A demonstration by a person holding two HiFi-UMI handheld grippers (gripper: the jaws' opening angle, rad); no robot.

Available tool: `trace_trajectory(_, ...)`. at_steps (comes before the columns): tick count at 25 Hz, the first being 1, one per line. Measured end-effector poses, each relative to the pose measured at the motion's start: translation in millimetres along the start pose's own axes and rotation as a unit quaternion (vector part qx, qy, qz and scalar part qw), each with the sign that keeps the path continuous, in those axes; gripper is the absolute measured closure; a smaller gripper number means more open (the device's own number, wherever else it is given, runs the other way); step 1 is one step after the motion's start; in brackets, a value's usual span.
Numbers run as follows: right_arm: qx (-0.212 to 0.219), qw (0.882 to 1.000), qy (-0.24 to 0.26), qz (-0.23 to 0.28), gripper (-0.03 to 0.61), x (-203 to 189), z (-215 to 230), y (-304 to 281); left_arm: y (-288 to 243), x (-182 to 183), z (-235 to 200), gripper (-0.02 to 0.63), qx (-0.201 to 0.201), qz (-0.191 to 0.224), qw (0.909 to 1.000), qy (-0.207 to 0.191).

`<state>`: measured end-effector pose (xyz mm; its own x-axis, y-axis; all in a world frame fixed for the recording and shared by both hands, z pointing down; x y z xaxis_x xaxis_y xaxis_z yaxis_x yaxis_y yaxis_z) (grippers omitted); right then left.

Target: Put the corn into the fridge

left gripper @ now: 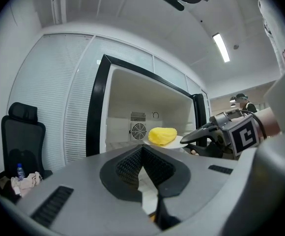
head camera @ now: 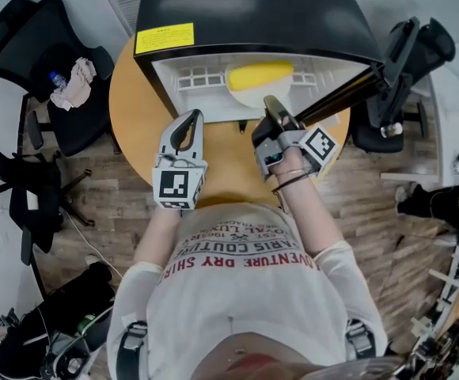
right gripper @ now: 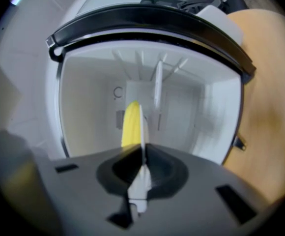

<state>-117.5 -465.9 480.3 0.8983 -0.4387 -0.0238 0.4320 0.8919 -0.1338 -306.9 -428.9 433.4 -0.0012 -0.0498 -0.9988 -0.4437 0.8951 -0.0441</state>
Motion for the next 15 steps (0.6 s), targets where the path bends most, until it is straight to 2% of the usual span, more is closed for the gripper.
trace_trajectory(15,-0.012,0.999,-0.022,0.020,0.534,5,5,-37,-11,-13,-11,0.588,0.004,-0.013,0.9999,0.010)
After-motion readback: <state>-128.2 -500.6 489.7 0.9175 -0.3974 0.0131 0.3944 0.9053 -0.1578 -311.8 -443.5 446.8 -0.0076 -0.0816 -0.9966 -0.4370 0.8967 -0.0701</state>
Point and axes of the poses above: the fingertips, and each gripper's own axes: y backward along the fingers, z to its right, x out of its top, the point moved 2 cm from there along y, backward along the fingers
